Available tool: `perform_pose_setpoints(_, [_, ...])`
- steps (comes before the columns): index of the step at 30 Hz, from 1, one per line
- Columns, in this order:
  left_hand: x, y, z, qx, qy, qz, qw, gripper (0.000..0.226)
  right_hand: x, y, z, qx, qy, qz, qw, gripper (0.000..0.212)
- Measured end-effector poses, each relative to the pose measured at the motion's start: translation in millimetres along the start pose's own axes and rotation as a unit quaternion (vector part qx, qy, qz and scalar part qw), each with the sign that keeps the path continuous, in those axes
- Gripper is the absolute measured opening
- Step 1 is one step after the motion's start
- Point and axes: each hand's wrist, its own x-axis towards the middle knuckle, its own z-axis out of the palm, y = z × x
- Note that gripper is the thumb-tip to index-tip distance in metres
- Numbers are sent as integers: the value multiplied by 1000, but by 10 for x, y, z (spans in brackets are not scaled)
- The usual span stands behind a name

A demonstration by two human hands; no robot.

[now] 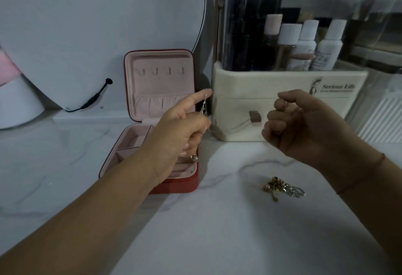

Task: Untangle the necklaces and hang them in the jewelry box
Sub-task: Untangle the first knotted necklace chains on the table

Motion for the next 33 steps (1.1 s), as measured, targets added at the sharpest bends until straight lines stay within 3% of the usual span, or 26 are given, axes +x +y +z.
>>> perform_pose_setpoints(7, [-33, 48, 0, -5, -67, 0, 998, 71, -61, 91, 94, -219, -68, -28, 973, 23])
perform_pose_setpoints(11, [-67, 58, 20, -4, -145, -7, 989, 68, -60, 227, 94, -400, -107, -67, 908, 22])
perform_pose_setpoints(13, [-81, 53, 29, -12, -174, -10, 985, 69, -52, 299, 122, -419, -125, -73, 896, 18])
perform_pose_setpoints(20, [-78, 50, 21, -25, -207, -8, 978, 71, -50, 323, 122, -329, -173, -50, 927, 17])
perform_pose_setpoints(25, [-47, 44, -8, -34, -165, -9, 986, 73, -10, 198, 64, -126, -159, 6, 979, 7])
perform_pose_setpoints(33, [-39, 55, -30, -27, -138, -7, 990, 76, -7, 23, 10, 69, -122, 3, 990, 28])
